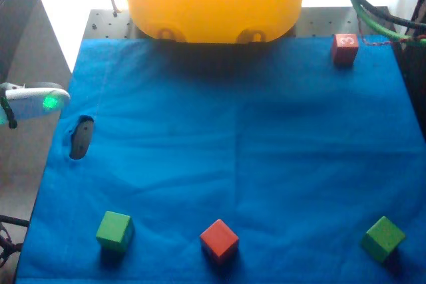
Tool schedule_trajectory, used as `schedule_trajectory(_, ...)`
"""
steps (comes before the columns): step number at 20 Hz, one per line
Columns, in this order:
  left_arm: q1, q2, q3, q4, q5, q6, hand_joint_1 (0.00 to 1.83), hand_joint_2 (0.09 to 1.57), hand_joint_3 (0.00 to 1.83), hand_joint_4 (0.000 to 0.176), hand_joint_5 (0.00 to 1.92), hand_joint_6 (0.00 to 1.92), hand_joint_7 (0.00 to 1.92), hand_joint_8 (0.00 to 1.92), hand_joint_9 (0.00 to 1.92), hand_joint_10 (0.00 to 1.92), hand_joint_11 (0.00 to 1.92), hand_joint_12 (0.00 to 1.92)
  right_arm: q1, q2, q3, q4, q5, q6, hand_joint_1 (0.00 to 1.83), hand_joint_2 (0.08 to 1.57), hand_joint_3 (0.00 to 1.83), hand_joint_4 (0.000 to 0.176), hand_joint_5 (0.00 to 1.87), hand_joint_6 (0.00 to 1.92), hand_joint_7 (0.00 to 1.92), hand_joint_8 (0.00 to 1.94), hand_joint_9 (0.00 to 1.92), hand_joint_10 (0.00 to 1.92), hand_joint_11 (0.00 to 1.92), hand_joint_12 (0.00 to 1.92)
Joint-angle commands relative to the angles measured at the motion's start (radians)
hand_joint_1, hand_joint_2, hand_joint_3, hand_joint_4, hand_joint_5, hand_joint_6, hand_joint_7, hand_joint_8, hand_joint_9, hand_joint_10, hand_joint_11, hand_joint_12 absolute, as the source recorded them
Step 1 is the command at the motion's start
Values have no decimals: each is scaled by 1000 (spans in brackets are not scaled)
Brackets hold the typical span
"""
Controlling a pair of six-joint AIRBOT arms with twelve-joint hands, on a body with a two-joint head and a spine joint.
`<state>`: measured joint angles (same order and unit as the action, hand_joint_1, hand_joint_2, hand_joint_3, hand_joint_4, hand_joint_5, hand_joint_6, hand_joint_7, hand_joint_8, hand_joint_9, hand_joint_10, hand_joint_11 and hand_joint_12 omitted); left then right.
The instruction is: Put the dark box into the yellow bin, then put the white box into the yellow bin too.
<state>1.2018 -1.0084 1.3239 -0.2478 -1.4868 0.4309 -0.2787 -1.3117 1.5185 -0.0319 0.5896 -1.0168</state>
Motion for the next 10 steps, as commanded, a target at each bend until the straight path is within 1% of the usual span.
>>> schedule_trajectory(1,-11,-8,-1,-18,-125,-4,814,775,3,48,0,0,63,6,40,7,51,31,20,-8,19,21,86,-3,1242,1061,0,14,1144,635,1078,901,992,730,746,1388)
schedule_trajectory(2,-13,-11,0,-17,-127,-4,815,773,3,32,0,0,65,6,45,8,52,32,20,-22,44,36,62,-3,1242,1062,0,19,1075,784,1137,772,1087,537,823,1258)
schedule_trajectory(3,-14,-12,0,-14,-129,-4,818,772,2,37,0,0,68,7,47,8,52,32,20,-26,57,42,46,-3,1172,1086,1,0,1024,891,1000,303,1023,305,704,1104)
schedule_trajectory(4,-16,-13,0,-12,-129,-4,834,775,3,35,0,0,64,4,39,4,37,26,20,-26,66,43,29,-3,1156,999,0,0,733,321,844,82,854,105,529,859)
schedule_trajectory(5,-17,-14,0,-12,-128,-4,834,782,5,47,0,0,63,3,38,4,24,21,20,-26,71,45,22,-3,1066,897,0,61,531,68,607,16,622,20,375,506)
schedule_trajectory(6,-17,-15,0,-11,-128,-4,830,779,4,50,0,0,68,5,45,6,26,22,20,-27,77,45,16,-3,1020,845,2,132,380,13,431,2,445,3,266,275)
schedule_trajectory(7,-19,-17,1,-8,-127,-3,836,777,2,50,0,0,64,3,43,4,17,19,23,-30,87,44,6,-3,999,831,0,167,317,2,350,0,355,0,224,156)
schedule_trajectory(8,-20,-18,1,-6,-127,-3,833,772,0,55,0,0,61,1,41,3,22,21,25,-30,90,44,0,-3,957,822,0,174,271,0,321,0,347,4,223,132)
schedule_trajectory(9,-22,-20,2,-4,-127,-3,828,777,2,55,0,0,62,1,40,3,23,22,26,-30,92,44,-5,-3,941,821,0,176,261,0,310,0,341,2,221,124)
schedule_trajectory(10,-27,-22,2,1,-125,-3,815,779,3,62,0,0,65,2,44,4,32,26,26,-30,94,44,-11,-3,947,814,0,176,258,0,325,6,365,11,239,128)
